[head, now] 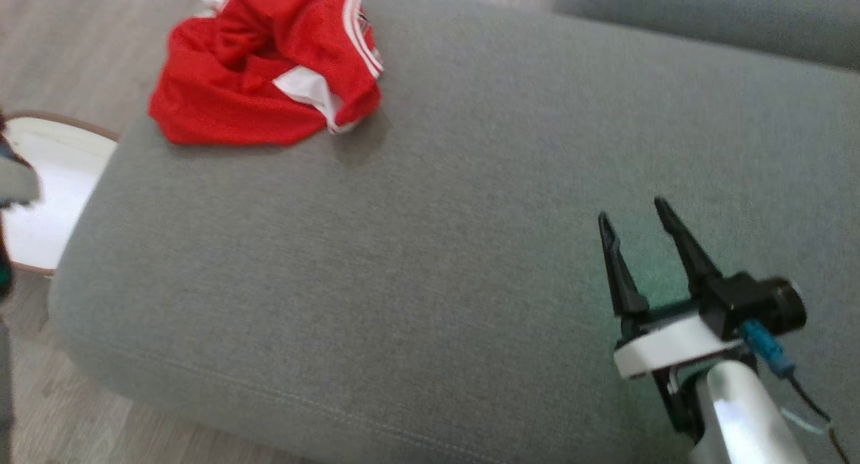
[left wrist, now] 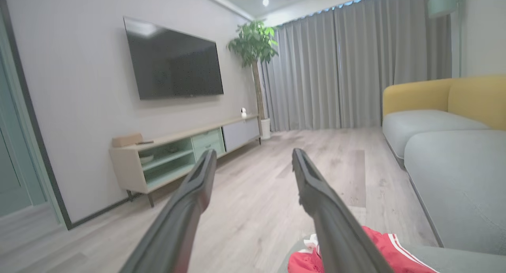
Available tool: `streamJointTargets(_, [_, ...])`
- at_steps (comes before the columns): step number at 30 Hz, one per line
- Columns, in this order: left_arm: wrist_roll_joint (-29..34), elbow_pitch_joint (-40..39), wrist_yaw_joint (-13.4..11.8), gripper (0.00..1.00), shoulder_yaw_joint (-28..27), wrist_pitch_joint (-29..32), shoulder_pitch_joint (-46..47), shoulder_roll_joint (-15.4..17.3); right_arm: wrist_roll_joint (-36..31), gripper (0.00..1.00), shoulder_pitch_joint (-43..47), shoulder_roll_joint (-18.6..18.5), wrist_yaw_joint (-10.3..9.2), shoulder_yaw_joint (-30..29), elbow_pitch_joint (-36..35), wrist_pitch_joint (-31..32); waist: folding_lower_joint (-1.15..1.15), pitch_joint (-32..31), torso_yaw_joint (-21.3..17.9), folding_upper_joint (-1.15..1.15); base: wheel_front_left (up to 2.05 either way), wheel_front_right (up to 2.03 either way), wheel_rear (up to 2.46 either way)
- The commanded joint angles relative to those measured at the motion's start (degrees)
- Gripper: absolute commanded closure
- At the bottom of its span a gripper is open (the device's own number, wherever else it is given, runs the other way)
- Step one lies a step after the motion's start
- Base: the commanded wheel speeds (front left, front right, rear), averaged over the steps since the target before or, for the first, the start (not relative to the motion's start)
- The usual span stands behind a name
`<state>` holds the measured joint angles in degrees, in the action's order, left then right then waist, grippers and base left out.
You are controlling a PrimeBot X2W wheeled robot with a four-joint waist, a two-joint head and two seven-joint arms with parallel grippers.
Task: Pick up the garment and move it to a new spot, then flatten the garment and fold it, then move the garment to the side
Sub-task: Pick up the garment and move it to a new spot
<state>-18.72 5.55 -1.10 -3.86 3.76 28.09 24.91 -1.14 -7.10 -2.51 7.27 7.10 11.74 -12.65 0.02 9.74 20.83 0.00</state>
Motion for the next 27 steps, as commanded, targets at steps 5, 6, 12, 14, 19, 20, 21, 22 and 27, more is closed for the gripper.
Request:
streamJointTargets(5, [-1.70, 8.96, 1.59, 0.00, -3.06, 2.39, 10.29, 5.90, -2.34, 0.00, -3.46, -0.37, 0.22, 0.47, -4.69, 1.18, -0.02, 7.80, -4.12, 0.00, 0.00, 0.00, 0.00])
streamJointTargets(6, [-2.03, 11.45, 1.85, 0.00, -3.04, 2.93, 11.85, 6.25, -2.81, 0.00, -3.78, -0.37, 0.22, 0.13, -5.45, 1.51, -0.02, 8.97, -4.45, 0.00, 0.00, 0.00, 0.00])
streamJointTargets(12, [-2.89, 23.87, 4.15, 0.00, -0.84, 3.61, 18.60, 6.04, -5.52, 0.00, -5.41, -0.37, 0.22, -1.10, -10.16, 3.45, -0.02, 15.31, -5.38, 0.00, 0.00, 0.00, 0.00])
streamJointTargets(14, [-3.30, 27.49, 4.76, 0.00, 0.00, 3.75, 20.10, 5.23, -6.42, 0.00, -5.81, -0.37, 0.22, -1.34, -11.65, 4.14, -0.02, 17.14, -5.50, 0.00, 0.00, 0.00, 0.00])
streamJointTargets(19, [-4.57, 35.42, 6.59, 0.00, 2.06, 4.42, 22.93, 3.60, -7.94, 0.00, -6.40, -0.37, 0.22, -1.44, -14.75, 5.61, -0.02, 20.89, -5.92, 0.00, 0.00, 0.00, 0.00])
streamJointTargets(20, [-4.97, 36.63, 6.95, 0.00, 2.46, 4.59, 23.49, 3.24, -8.21, 0.00, -6.38, -0.37, 0.22, -1.51, -15.29, 5.89, -0.02, 21.52, -5.98, 0.00, 0.00, 0.00, 0.00])
streamJointTargets(21, [-5.32, 37.75, 7.26, 0.00, 2.90, 4.70, 24.03, 2.90, -8.49, 0.00, -6.32, -0.37, 0.22, -1.57, -15.79, 6.22, -0.02, 22.13, -6.02, 0.00, 0.00, 0.00, 0.00])
streamJointTargets(22, [-5.69, 38.86, 7.54, 0.00, 3.36, 4.94, 24.58, 2.57, -8.79, 0.00, -6.24, -0.37, 0.22, -1.63, -16.27, 6.51, -0.02, 22.72, -6.07, 0.00, 0.00, 0.00, 0.00])
streamJointTargets(27, [-7.72, 43.05, 8.35, 0.00, 5.65, 5.29, 27.31, 1.08, -9.84, 0.00, -5.94, -0.37, 0.22, -2.16, -18.45, 7.50, -0.02, 25.16, -6.23, 0.00, 0.00, 0.00, 0.00])
